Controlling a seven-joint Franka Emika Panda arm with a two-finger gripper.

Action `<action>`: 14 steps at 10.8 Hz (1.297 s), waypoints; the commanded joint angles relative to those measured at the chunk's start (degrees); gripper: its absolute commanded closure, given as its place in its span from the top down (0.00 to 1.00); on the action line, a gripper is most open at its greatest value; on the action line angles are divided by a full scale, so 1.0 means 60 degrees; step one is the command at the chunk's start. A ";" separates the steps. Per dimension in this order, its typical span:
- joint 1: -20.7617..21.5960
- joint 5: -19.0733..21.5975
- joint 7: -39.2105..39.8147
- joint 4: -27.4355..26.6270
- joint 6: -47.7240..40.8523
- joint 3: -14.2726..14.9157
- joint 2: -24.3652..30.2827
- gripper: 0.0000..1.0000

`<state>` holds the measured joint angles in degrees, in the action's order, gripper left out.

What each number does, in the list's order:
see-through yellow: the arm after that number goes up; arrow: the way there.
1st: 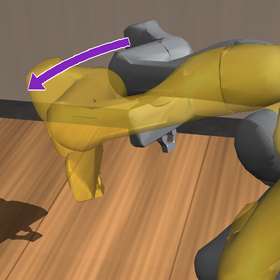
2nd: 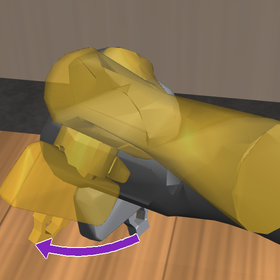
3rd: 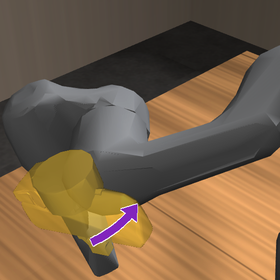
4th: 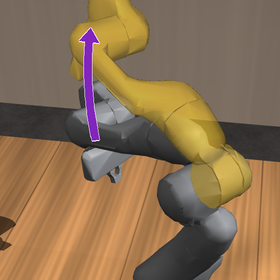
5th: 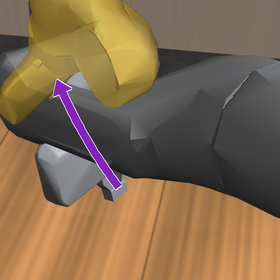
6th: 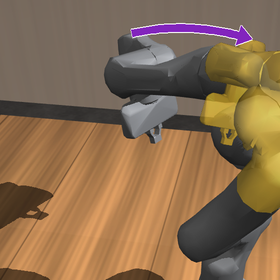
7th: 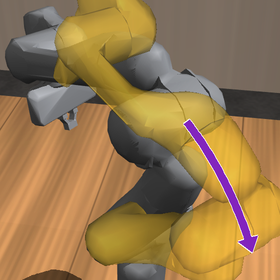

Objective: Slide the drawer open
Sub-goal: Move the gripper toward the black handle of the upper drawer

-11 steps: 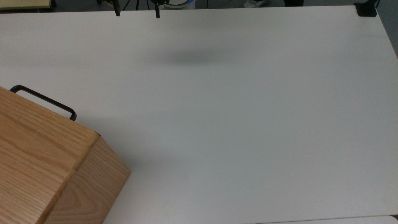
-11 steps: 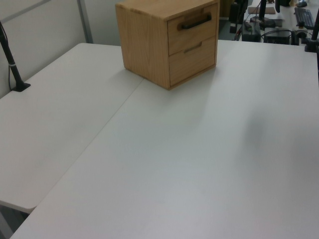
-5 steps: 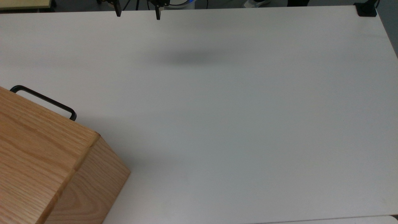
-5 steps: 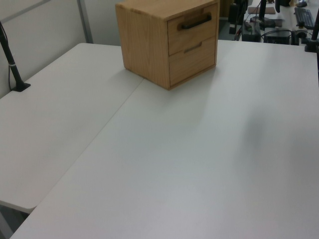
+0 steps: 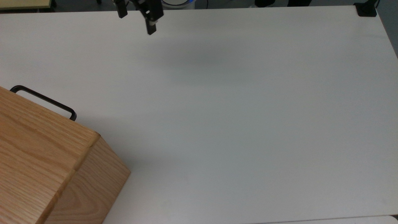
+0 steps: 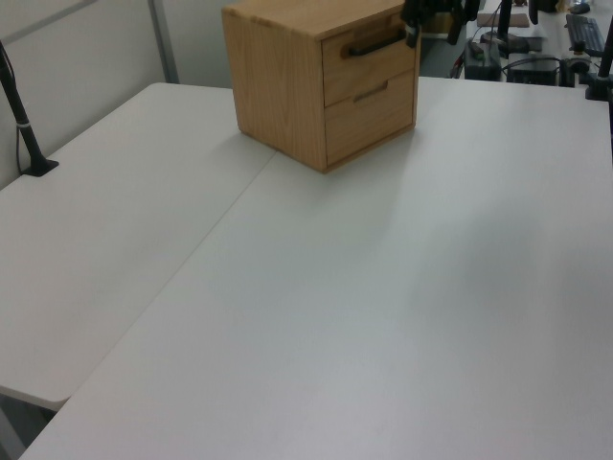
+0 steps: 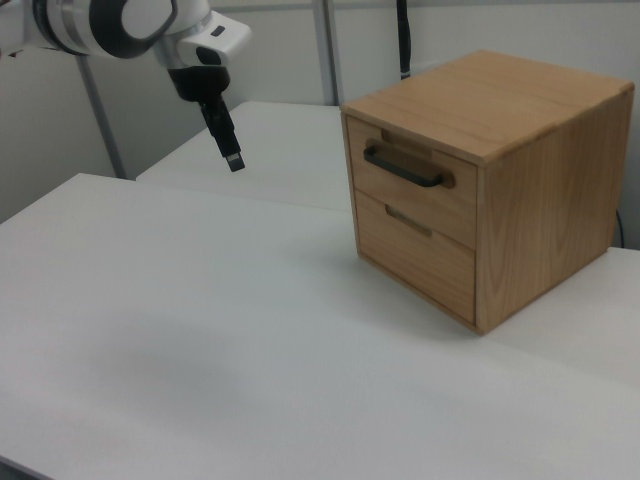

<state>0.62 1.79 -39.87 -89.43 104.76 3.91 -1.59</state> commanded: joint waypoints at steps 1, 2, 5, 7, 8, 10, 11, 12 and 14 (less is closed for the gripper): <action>-0.0526 0.0200 -0.4037 -0.0169 0.1055 -0.0052 -0.0143 1.00; -0.0687 0.0258 -0.4716 -0.0154 0.1070 0.0050 -0.0275 1.00; -0.1039 0.0432 -0.5334 0.0431 0.2132 0.0109 -0.1066 0.98; -0.1304 0.0595 -0.5717 0.0433 0.3233 0.0109 -0.1300 0.71; -0.1435 0.0784 -0.5704 0.0447 0.3601 0.0138 -0.1403 0.67; -0.1713 0.1413 -0.5689 0.0462 0.4260 0.0168 -0.1666 0.49; -0.1859 0.1648 -0.5675 0.0476 0.4641 0.0182 -0.1813 0.47; -0.1890 0.1665 -0.5675 0.0476 0.5022 0.0183 -0.1931 0.45; -0.2080 0.1694 -0.5689 0.0476 0.5550 0.0183 -0.2151 0.46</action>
<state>-11.30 10.71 -73.18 -87.52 134.69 4.76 -12.76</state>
